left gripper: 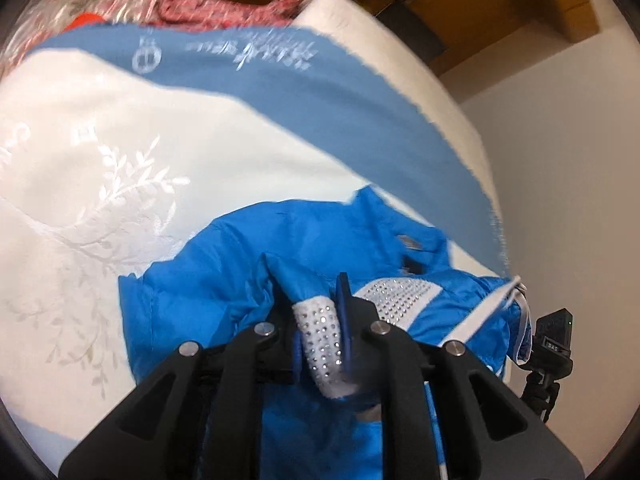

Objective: Fold large clothes
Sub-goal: 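Lift the hem and fold it up toward the collar with both tools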

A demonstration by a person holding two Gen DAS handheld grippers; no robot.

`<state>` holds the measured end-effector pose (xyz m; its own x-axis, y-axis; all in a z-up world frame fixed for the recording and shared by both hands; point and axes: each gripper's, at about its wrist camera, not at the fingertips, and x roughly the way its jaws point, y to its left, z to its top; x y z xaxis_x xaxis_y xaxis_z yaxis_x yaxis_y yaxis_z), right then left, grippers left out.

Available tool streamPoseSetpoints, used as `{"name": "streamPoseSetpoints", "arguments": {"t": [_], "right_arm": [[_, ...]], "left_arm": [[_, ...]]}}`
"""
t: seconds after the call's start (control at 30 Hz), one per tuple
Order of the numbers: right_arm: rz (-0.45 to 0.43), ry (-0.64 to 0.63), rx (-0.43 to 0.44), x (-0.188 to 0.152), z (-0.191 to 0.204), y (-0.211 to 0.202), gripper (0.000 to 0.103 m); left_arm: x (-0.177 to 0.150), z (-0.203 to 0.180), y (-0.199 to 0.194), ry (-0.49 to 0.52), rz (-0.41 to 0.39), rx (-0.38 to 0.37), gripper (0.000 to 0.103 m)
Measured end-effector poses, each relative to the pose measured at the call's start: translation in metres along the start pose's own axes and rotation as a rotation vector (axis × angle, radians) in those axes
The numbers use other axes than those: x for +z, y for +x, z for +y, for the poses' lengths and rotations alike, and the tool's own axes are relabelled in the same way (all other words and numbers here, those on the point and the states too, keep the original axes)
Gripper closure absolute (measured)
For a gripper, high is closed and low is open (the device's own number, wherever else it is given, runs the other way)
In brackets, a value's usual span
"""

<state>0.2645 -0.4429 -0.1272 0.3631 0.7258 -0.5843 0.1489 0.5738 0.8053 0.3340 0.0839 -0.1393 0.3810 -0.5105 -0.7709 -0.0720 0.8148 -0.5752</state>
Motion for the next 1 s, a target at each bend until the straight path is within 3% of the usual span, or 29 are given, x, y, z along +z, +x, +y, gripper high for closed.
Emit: {"name": "streamPoseSetpoints", "arguments": {"t": [0.17,0.27,0.33,0.4,0.43,0.57,0.7,0.73,0.8,0.83,0.87,1.0], "right_arm": [[0.008,0.032,0.025,0.003,-0.015,0.005,0.082],[0.006,-0.012,0.038,-0.005,-0.005,-0.007,0.071],[-0.005,-0.048,0.032,-0.014,0.003,-0.019,0.053],[-0.024,-0.086,0.005,-0.022,0.009,-0.030,0.049],[-0.032,-0.105,-0.012,-0.027,0.011,-0.035,0.049],[-0.041,-0.172,-0.167,-0.041,0.016,-0.039,0.043],[0.010,-0.236,-0.309,-0.053,0.018,-0.016,0.043],[0.014,-0.263,-0.343,-0.056,0.022,-0.010,0.054],[0.019,-0.306,-0.385,-0.061,0.030,-0.003,0.074],[0.011,-0.336,-0.420,-0.063,0.038,-0.002,0.082],[0.000,-0.358,-0.433,-0.065,0.044,-0.003,0.086],[-0.057,-0.374,-0.385,-0.064,0.062,-0.024,0.094]], "left_arm": [[0.005,0.009,0.013,-0.031,0.034,-0.019,0.085],[0.001,0.006,-0.005,-0.012,0.040,-0.069,0.074],[-0.005,0.006,-0.023,0.006,0.025,-0.088,0.060],[-0.013,0.007,-0.042,0.035,-0.018,-0.084,0.041],[-0.016,0.008,-0.048,0.048,-0.030,-0.073,0.040],[-0.036,0.014,-0.049,0.119,-0.043,0.103,0.040],[-0.055,0.011,-0.032,0.177,-0.019,0.191,0.040],[-0.059,0.005,-0.032,0.204,-0.032,0.226,0.042],[-0.063,-0.005,-0.032,0.238,-0.056,0.272,0.068],[-0.064,-0.011,-0.035,0.259,-0.079,0.305,0.075],[-0.066,-0.017,-0.039,0.282,-0.092,0.302,0.092],[-0.065,-0.043,-0.060,0.343,-0.185,0.291,0.097]]}}
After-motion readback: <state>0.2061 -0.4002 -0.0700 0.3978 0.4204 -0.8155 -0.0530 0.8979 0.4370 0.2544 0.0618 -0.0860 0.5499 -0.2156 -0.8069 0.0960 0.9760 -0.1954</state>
